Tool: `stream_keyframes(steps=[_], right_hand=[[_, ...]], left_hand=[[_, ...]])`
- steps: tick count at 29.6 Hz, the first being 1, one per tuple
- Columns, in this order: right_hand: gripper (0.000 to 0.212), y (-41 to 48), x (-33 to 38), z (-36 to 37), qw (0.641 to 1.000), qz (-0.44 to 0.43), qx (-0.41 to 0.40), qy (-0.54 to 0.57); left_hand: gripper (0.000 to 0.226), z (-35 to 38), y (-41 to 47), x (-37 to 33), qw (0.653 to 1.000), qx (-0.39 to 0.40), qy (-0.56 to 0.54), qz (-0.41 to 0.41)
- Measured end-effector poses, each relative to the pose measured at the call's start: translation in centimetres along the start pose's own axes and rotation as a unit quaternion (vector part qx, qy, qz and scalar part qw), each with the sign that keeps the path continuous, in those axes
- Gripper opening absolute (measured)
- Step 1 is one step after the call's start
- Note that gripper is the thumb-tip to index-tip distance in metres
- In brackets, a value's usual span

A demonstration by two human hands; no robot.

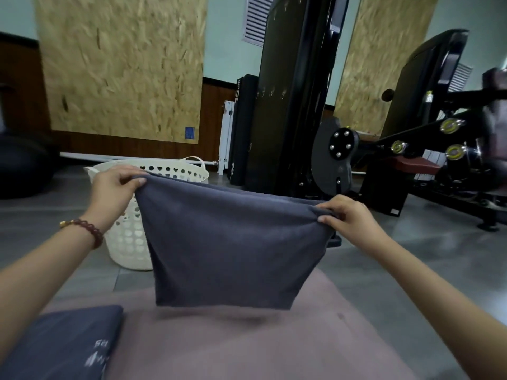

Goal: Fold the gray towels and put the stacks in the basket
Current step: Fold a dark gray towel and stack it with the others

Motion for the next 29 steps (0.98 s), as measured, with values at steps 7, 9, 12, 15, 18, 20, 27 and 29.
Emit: stream_keyframes(steps=[7,9,12,15,18,20,27,29], right_hand=[[0.021,-2.4,-1.1,-1.3,0.975,0.134,-0.101,0.143],[0.018,-2.8,-1.2,-1.5,0.965,0.153,-0.118,0.176],[0.008,-3.3,-1.4,-1.5,0.948,0.185,-0.126,0.228],[0.017,-3.5,-1.2,-1.4,0.943,0.196,-0.118,0.24],[0.022,-3.6,-0.9,-1.1,0.943,0.2,-0.118,0.237],[0.019,-3.7,-0.8,-0.8,0.939,0.212,-0.114,0.245],[0.011,-4.5,-0.8,0.2,0.905,0.28,-0.143,0.286],[0.008,-4.8,-1.1,0.3,0.892,0.303,-0.163,0.293]], left_hand=[[0.02,-0.7,-2.4,0.0,0.996,0.053,-0.039,-0.059],[0.021,-1.0,-2.8,-0.2,0.993,0.071,-0.06,-0.068],[0.026,-1.5,-2.8,-0.2,0.986,0.108,-0.1,-0.082],[0.027,-1.9,-2.9,-0.2,0.982,0.127,-0.108,-0.089],[0.022,-2.4,-3.0,-0.4,0.978,0.129,-0.131,-0.096],[0.02,-2.6,-3.0,-0.3,0.978,0.136,-0.127,-0.093],[0.026,-2.4,-4.2,0.1,0.982,0.139,-0.093,-0.086],[0.018,-2.2,-4.2,0.2,0.98,0.14,-0.1,-0.099]])
Point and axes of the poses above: each hand's wrist, its own y-axis towards the middle knuckle, its own z-axis out of the palm, x = y × z, the point moved 4 cm from there along y, towards the middle knuckle, and after that the axes turned 5 degrees about -x, right-handed, at the moved point
